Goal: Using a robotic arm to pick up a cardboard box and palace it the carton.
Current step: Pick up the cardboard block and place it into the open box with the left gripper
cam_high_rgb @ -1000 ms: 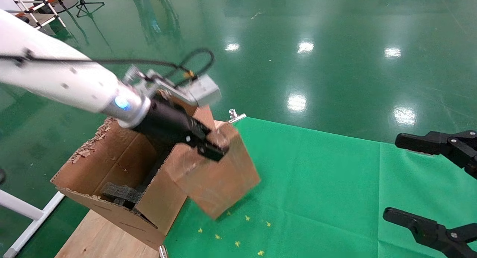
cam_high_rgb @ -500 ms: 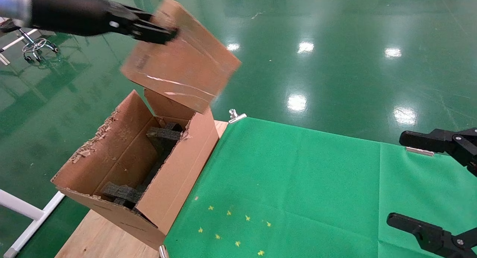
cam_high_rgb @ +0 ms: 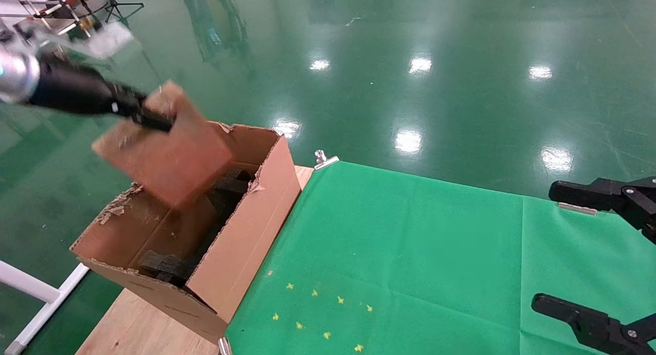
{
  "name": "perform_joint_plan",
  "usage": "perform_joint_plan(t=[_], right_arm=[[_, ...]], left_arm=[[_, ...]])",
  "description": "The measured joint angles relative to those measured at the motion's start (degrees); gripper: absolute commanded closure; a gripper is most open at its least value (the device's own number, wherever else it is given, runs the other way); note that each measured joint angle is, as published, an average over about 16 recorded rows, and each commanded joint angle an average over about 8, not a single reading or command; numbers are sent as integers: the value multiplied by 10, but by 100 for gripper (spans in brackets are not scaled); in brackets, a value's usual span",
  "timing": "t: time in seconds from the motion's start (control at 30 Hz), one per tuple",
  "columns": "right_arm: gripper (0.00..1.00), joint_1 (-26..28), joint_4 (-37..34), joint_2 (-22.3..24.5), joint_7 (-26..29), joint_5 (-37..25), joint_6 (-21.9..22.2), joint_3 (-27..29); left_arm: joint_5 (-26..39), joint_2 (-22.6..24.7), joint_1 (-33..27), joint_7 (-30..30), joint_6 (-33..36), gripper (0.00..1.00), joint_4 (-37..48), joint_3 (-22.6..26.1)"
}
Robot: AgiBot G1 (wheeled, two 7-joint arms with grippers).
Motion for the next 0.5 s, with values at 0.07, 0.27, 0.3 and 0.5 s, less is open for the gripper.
perform_joint_plan(t=[0.07,0.27,0.3,0.5], right_arm=[[0,0,0,0,0,0,0,0],[0,0,0,0,0,0,0,0],[0,0,0,0,0,0,0,0],[0,0,0,0,0,0,0,0]], left_arm=[[10,8,6,6,-11,100,30,6],[33,34,22,8,-52,100,114,20],[35,38,25,8,-60,100,126,21],[46,58,37,4,-107,100,183,27]])
